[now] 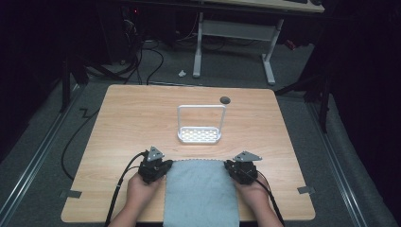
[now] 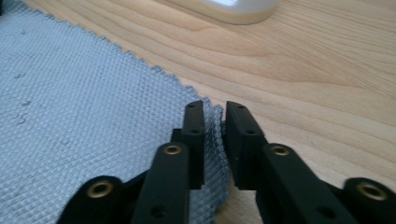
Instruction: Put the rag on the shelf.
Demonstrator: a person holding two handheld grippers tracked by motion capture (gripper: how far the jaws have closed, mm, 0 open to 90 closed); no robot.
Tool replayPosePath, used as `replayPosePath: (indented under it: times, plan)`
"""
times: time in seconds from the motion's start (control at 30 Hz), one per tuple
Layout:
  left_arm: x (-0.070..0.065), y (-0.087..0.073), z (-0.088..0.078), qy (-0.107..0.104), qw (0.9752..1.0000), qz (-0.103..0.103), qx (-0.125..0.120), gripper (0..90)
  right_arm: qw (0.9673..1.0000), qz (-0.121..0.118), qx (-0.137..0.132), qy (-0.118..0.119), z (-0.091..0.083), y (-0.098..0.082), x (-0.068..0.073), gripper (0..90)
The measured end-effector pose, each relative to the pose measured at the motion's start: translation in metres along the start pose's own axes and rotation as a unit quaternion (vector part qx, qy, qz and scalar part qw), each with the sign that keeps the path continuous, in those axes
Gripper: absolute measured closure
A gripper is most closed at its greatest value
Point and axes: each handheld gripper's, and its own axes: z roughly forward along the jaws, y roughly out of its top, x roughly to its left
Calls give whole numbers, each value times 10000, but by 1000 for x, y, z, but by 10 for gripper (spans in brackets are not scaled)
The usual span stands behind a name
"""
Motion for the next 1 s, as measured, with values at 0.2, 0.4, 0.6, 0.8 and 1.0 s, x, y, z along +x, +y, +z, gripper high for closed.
replayPosePath:
  times: [0.2,0.4,0.6,0.8,1.0]
  plan:
    - [2,-1,-2,-3,9999,-78,-119,887,9998,-172,-25,28,-1,0,4,890]
    - [4,-2,-9,-14,9993,-130,-359,890,9995,-90,-311,33,-10,2,5,890]
    - [-2,-2,-14,-39,9985,-98,-541,892,9980,-95,-616,45,-21,2,6,891]
    - [-6,1,-26,-45,9960,-118,-885,892,9956,-138,-921,20,-31,3,7,890]
    - [-10,7,-40,-44,9928,-85,-1198,892,9911,-79,-1329,4,-45,6,6,891]
